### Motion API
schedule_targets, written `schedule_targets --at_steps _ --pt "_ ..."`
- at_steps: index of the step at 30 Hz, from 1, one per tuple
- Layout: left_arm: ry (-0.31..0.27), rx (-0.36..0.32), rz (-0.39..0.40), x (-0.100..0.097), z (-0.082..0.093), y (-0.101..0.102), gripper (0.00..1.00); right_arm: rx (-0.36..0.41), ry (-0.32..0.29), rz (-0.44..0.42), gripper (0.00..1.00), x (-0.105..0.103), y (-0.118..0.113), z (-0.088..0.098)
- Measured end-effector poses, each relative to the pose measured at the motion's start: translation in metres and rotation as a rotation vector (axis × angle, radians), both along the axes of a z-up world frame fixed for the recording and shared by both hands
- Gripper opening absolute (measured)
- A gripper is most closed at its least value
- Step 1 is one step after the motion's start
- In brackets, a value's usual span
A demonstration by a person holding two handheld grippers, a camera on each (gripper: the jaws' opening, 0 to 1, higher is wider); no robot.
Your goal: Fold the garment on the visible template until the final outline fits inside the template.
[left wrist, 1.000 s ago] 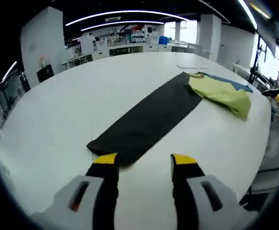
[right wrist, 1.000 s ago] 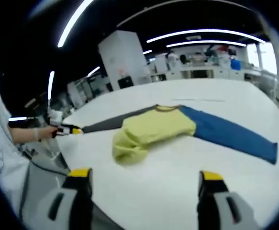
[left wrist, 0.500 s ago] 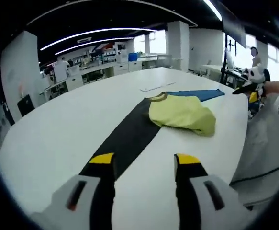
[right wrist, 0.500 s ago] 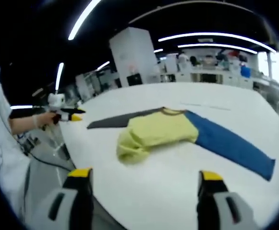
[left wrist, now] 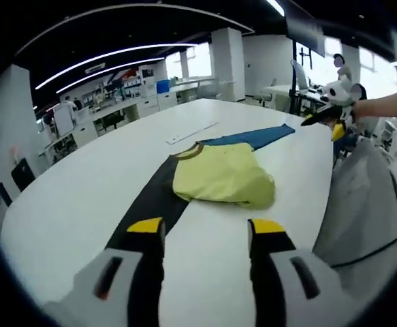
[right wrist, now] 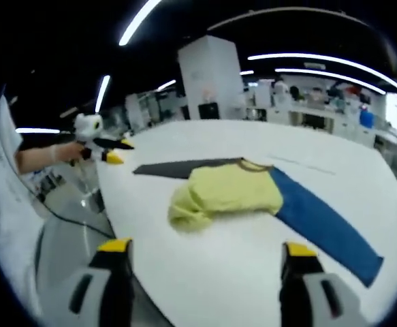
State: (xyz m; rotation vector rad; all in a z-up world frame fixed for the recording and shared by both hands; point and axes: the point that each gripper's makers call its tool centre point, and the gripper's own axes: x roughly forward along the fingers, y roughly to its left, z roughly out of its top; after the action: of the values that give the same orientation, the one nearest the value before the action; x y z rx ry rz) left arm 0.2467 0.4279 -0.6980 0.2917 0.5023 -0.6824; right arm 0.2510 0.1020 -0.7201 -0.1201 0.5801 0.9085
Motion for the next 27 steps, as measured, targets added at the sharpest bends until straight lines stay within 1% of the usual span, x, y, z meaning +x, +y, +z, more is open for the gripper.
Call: schedule_targets --at_steps 3,8,10,13,17,20,22,24,27 --pt "-0.01 -0.006 -0.016 -0.003 0.004 -0.019 0.46 -0.005 -0.015 0.035 0.89 0.001 0.002 0.001" --pt "-0.027 0.004 -0.046 -0.001 0.006 -0.037 0.46 -0.038 -0.053 0.11 0.86 0.006 0.01 0.001" --pt "-0.028 0.002 -0.055 -0.001 0.007 -0.044 0.45 -0.066 -0.077 0.151 0.85 0.008 0.015 0.0" --pt "-0.037 0.005 -0.067 0.001 0.01 -0.051 0.45 -0.09 -0.1 0.206 0.81 0.011 0.026 -0.003" --pt "-0.025 -0.017 -0.058 0.006 0.01 -0.057 0.45 -0.097 -0.099 0.261 0.81 0.013 0.044 -0.01" --pt "-0.031 -0.023 -0.061 0.006 0.011 -0.062 0.44 -0.139 -0.113 0.315 0.79 0.014 0.053 -0.02" --pt "-0.032 -0.015 -0.063 0.006 0.011 -0.065 0.44 -0.16 -0.12 0.348 0.76 0.016 0.06 -0.026" --pt "-0.032 -0.027 -0.057 0.007 0.012 -0.068 0.43 -0.184 -0.13 0.383 0.72 0.018 0.066 -0.032" --pt "-0.03 -0.031 -0.054 0.008 0.011 -0.073 0.43 -0.193 -0.15 0.42 0.68 0.019 0.079 -0.037"
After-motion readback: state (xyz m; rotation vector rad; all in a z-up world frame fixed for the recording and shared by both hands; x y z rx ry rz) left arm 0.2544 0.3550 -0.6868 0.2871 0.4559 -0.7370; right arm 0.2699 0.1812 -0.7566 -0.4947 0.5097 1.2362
